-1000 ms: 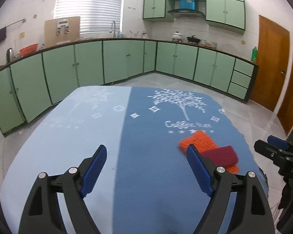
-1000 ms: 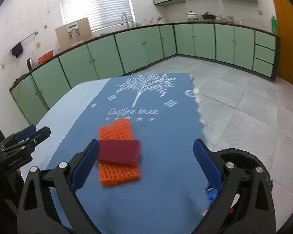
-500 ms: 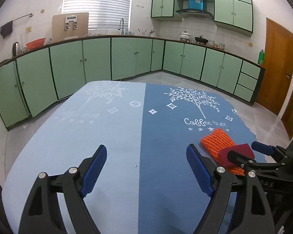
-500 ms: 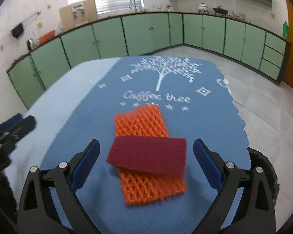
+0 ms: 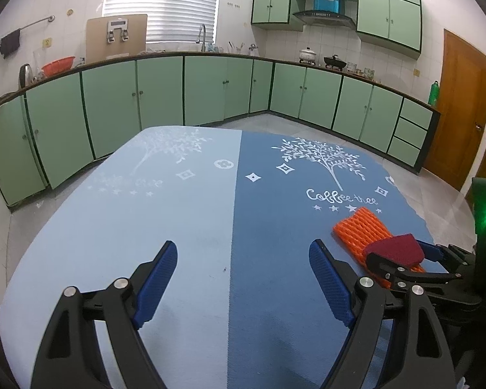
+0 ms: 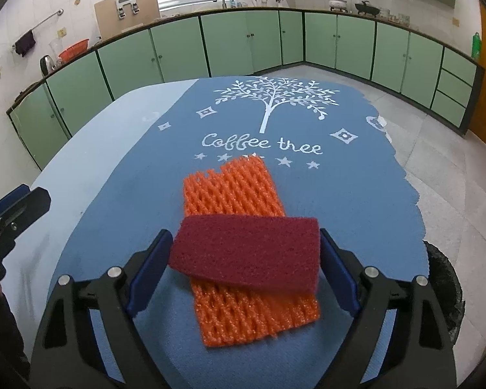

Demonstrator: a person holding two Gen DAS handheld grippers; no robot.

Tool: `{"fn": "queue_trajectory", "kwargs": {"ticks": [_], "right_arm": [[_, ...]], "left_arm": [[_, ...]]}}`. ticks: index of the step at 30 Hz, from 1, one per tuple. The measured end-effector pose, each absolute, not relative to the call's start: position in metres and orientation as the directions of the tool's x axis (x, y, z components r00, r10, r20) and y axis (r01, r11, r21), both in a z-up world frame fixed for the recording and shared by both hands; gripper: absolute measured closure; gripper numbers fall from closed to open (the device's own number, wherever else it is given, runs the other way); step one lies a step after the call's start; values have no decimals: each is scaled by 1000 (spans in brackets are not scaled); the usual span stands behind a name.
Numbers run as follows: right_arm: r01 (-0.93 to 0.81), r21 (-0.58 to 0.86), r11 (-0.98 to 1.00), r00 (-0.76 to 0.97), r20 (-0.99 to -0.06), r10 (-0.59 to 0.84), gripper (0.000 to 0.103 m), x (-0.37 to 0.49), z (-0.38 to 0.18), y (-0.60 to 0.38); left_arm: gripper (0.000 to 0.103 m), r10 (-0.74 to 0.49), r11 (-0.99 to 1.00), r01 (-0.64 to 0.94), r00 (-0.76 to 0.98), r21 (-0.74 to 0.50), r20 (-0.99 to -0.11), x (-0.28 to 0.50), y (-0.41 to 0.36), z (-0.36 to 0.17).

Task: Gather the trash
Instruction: 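Grasp the red scrubbing pad with the right tool and lift it, then grasp the orange mesh sleeve with the left tool while the right tool holds the pad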

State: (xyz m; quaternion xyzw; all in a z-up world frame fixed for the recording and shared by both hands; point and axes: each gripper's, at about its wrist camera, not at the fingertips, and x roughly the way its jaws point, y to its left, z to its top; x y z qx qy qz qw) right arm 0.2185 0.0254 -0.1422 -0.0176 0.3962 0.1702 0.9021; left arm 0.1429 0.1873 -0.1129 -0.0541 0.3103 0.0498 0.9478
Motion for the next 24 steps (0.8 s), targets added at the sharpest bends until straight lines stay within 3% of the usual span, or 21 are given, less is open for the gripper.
{"fn": "queue_trajectory", "kwargs": {"ticks": [11,24], "right_arm": [[-345,121,931,684,-647,338,18,206,-106,17],[-232,112,966,722,-646,248,18,191,-102,-52]], "left_arm": [[21,54,991,-116,808,-69,-586,140,176,-108],[21,-18,995,-42,809,-88,-587,149,127,-110]]}}
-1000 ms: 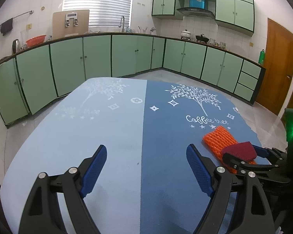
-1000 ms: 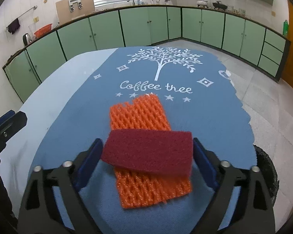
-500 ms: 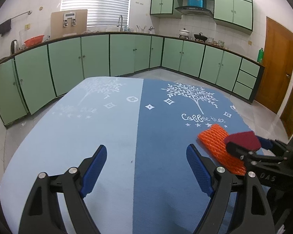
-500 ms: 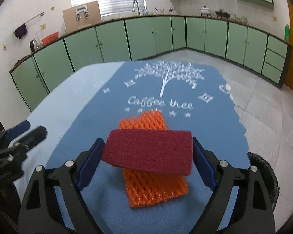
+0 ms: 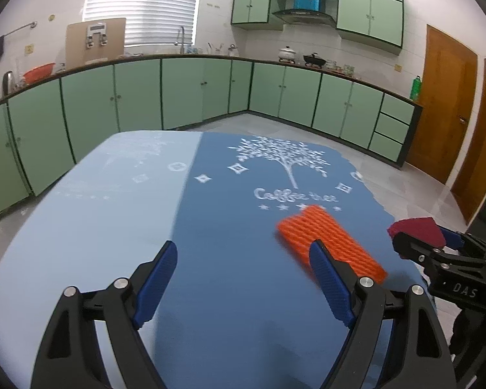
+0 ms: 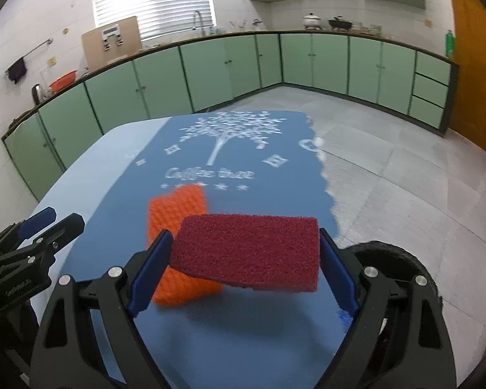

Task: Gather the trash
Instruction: 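Grasp the orange mesh sleeve with the left tool while the right tool holds the pad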

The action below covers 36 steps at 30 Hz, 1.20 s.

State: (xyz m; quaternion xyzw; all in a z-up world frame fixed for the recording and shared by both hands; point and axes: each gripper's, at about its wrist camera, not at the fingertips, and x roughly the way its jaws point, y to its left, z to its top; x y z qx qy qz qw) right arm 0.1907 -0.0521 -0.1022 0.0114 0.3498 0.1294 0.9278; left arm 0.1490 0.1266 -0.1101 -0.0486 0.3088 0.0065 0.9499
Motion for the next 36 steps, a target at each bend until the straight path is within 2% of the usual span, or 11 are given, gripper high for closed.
{"fn": "queue_trajectory", "kwargs": {"ticks": [15,21,26,29,31,34,36], "right_arm": [[-123,120,985,750,-639,172,18,181,-107,-131],[-119,131,984,751,-636,176,18,181,-111,-140],[-116,140,983,749,-638,179,18,179,-116,-142],[-112,149,983,747,-639,182,18,179,-119,-146],[-112,151,982,746,-641,184,18,178,-121,-147],[-112,155,982,744,-642,186,18,178,-121,-149],[-111,155,982,745,-641,185,18,177,-121,-149]], "left_arm": [[22,-75,996,30,777,-82,-625,167,49,-131],[32,-67,997,33,742,-63,-668,177,31,-145],[46,-94,995,42,702,-92,-706,185,24,-153],[61,-97,994,39,697,-97,-710,187,21,-154],[77,-91,995,35,702,-94,-706,188,20,-153],[92,-81,996,31,711,-85,-698,186,20,-152],[93,-79,996,32,716,-81,-693,185,19,-151]]}}
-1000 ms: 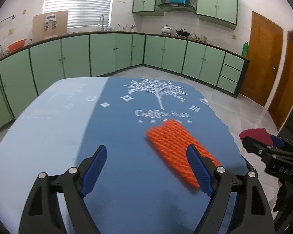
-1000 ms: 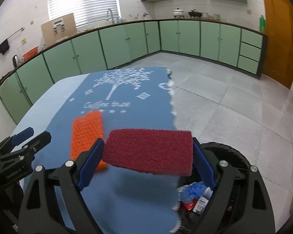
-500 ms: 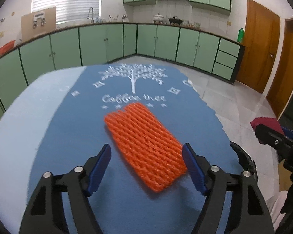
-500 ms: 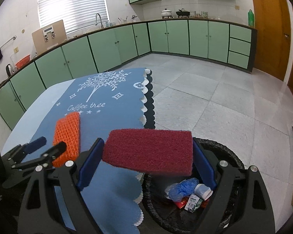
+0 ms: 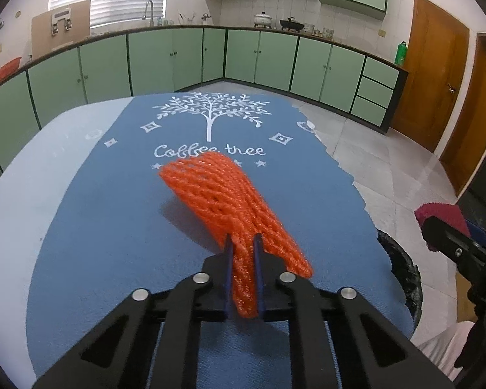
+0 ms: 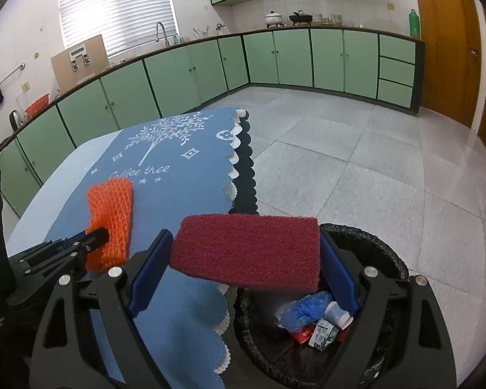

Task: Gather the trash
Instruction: 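Grasp the orange mesh sleeve with the left tool while the right tool holds the pad, then carry mesh sleeve and red pad over the black bin and open both tools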

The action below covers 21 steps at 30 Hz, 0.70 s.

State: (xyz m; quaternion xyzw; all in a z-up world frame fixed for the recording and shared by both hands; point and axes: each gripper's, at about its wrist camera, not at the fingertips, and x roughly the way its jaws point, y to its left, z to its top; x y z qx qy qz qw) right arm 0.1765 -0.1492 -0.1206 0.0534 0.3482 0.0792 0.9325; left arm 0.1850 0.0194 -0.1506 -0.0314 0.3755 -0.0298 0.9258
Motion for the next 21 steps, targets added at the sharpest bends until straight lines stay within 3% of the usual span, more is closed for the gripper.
{"fn": "queue_trajectory", "kwargs": {"ticks": [21], "right_arm": [[-128,151,980,791,-580,192,18,147,-80,-137]], "left_arm": [[94,-148,988,87,797,-131,-586,144,35,-78]]}}
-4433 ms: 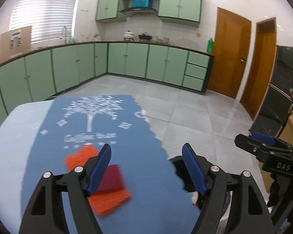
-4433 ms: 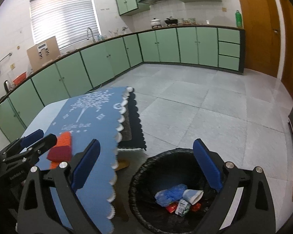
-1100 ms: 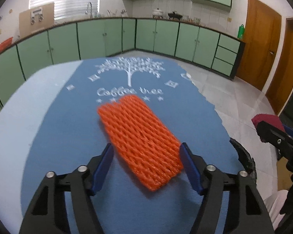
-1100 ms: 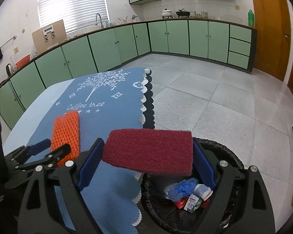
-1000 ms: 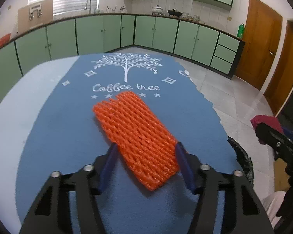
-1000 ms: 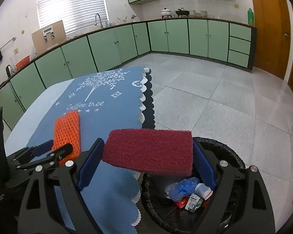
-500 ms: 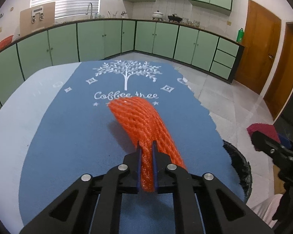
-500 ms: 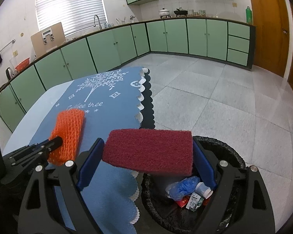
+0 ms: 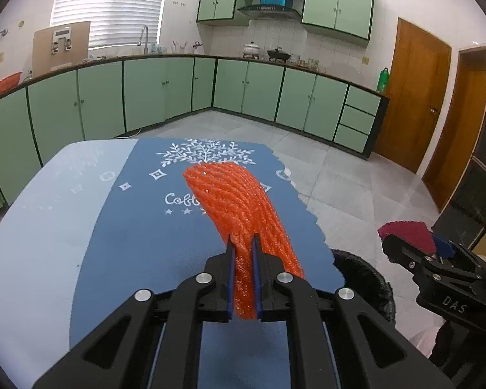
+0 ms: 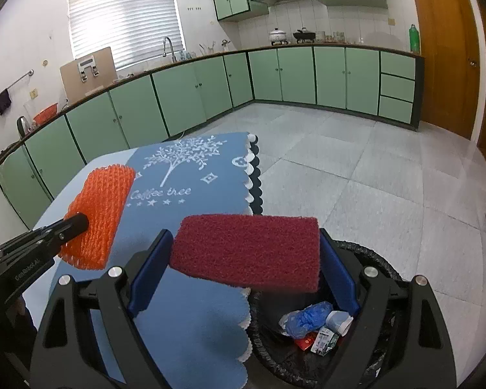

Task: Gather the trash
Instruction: 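Carry mesh sleeve and red pad over the black bin and open both tools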

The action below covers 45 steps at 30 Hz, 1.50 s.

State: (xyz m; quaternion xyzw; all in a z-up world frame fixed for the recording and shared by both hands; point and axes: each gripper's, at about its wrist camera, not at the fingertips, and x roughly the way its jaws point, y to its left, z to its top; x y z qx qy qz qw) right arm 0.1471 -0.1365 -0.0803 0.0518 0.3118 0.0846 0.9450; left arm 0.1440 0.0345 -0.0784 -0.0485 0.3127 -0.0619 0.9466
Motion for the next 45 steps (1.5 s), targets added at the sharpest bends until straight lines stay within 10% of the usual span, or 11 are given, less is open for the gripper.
{"fn": "queue_trajectory", "kwargs": {"ticks": [45], "right_arm": [[103,118,988,749,-663,1,18,146,-141,-292]], "left_arm": [[93,-405,890,437,625,-132,-667,204,-148,-137]]}}
